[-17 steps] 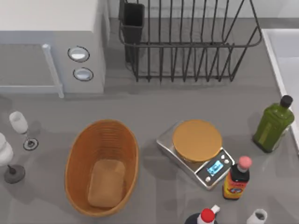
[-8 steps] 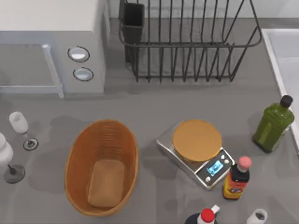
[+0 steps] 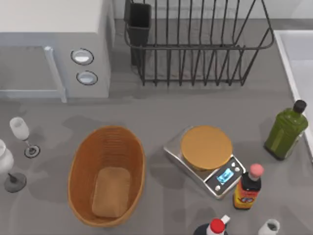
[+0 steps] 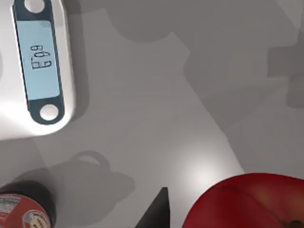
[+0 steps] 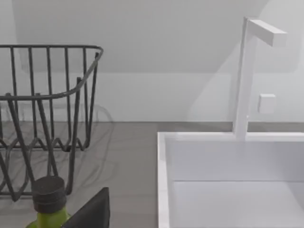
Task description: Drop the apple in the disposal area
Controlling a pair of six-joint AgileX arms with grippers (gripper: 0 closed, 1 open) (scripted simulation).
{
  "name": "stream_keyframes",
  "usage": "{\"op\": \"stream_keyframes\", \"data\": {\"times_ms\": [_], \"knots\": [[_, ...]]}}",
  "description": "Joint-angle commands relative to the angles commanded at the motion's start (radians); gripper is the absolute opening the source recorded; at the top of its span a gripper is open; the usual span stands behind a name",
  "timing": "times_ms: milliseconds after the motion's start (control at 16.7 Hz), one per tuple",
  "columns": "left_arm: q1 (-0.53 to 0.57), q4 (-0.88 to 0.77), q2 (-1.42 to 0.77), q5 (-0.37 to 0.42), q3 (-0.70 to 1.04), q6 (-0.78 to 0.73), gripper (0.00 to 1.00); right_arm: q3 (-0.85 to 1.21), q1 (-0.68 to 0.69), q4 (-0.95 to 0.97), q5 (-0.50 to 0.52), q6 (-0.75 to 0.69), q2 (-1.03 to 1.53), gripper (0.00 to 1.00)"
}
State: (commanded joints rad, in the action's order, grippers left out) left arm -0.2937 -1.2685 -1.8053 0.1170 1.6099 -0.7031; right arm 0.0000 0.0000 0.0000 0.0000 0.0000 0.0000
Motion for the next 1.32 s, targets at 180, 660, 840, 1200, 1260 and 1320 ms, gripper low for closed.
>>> {"op": "stream_keyframes", "data": {"times_ms": [180, 660, 840, 1200, 1260, 1320], "knots": [[0.113, -0.026, -0.030, -0.068, 0.056, 0.181, 0.00, 0.000, 0.000, 0.000, 0.000, 0.000, 0.000, 1.00], [0.573, -0.157, -0.132, -0.281, 0.183, 0.997, 0.00, 0.000, 0.000, 0.000, 0.000, 0.000, 0.000, 1.00], [0.749, -0.227, -0.187, -0.341, 0.207, 1.250, 0.00, 0.000, 0.000, 0.000, 0.000, 0.000, 0.000, 1.00], [1.042, -0.353, -0.238, -0.417, 0.238, 1.515, 0.00, 0.000, 0.000, 0.000, 0.000, 0.000, 0.000, 1.00], [1.076, -0.369, -0.236, -0.424, 0.240, 1.535, 0.00, 0.000, 0.000, 0.000, 0.000, 0.000, 0.000, 1.00], [1.105, -0.384, -0.234, -0.429, 0.240, 1.555, 0.00, 0.000, 0.000, 0.000, 0.000, 0.000, 0.000, 1.00]]}}
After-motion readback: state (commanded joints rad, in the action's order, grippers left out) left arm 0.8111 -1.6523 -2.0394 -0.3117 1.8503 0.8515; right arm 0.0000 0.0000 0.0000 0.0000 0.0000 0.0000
